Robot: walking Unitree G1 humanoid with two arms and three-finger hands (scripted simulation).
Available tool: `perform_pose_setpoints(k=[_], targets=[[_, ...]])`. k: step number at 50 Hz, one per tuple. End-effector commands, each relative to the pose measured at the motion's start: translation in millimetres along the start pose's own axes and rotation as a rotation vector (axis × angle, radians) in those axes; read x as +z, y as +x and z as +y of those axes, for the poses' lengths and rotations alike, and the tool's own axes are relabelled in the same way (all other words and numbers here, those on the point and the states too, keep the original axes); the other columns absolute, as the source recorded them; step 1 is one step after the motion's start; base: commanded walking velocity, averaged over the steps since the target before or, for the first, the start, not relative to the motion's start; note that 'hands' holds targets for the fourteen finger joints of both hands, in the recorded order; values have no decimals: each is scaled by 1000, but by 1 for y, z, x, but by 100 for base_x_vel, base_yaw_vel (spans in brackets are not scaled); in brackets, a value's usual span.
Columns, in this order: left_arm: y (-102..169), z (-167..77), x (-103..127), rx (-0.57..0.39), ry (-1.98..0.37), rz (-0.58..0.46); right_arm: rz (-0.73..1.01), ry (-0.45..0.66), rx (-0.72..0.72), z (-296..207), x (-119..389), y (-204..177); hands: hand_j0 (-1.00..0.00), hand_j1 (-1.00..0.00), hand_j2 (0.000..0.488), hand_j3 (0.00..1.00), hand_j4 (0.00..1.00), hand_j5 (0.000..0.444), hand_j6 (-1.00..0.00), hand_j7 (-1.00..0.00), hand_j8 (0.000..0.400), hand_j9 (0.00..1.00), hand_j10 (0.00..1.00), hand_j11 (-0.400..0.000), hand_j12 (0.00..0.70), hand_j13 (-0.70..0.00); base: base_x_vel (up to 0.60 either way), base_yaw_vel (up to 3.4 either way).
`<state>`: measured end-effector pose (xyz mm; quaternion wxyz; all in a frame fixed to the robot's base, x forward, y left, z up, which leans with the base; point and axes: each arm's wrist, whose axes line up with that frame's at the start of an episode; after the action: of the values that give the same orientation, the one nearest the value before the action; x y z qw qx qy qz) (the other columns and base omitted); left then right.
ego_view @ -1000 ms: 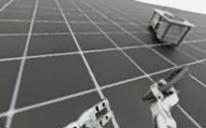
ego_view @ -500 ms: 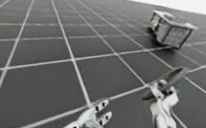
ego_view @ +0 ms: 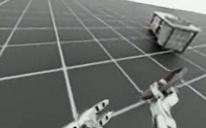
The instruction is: Pick up and drop off the object
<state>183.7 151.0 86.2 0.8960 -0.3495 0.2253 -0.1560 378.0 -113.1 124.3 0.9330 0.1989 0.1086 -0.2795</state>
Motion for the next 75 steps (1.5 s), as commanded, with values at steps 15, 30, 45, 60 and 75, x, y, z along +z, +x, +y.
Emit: perform_pose_setpoints(k=[15,30,45,60,75], targets=[[2,-5,1,-10,15,2,-34,24,-1,-4,10,2,0,0,0,1000,1000,0,0,0,0,1000,1000,-400,0,-700,56,8],[2,-5,1,-10,15,2,-34,24,-1,-4,10,2,0,0,0,1000,1000,0,0,0,0,1000,1000,-400,0,-700,57,6],[2,-5,1,-10,15,2,-34,24,-1,-4,10,2,0,0,0,1000,1000,0,0,0,0,1000,1000,-400,0,-700,58,4],[2,-5,1,-10,15,2,-34,24,-1,-4,10,2,0,0,0,1000,1000,0,0,0,0,1000,1000,-400,0,-700,58,4],[2,-5,1,-10,15,2,-34,24,-1,-4,10,2,0,0,0,1000,1000,0,0,0,0,1000,1000,-400,0,-700,58,3]])
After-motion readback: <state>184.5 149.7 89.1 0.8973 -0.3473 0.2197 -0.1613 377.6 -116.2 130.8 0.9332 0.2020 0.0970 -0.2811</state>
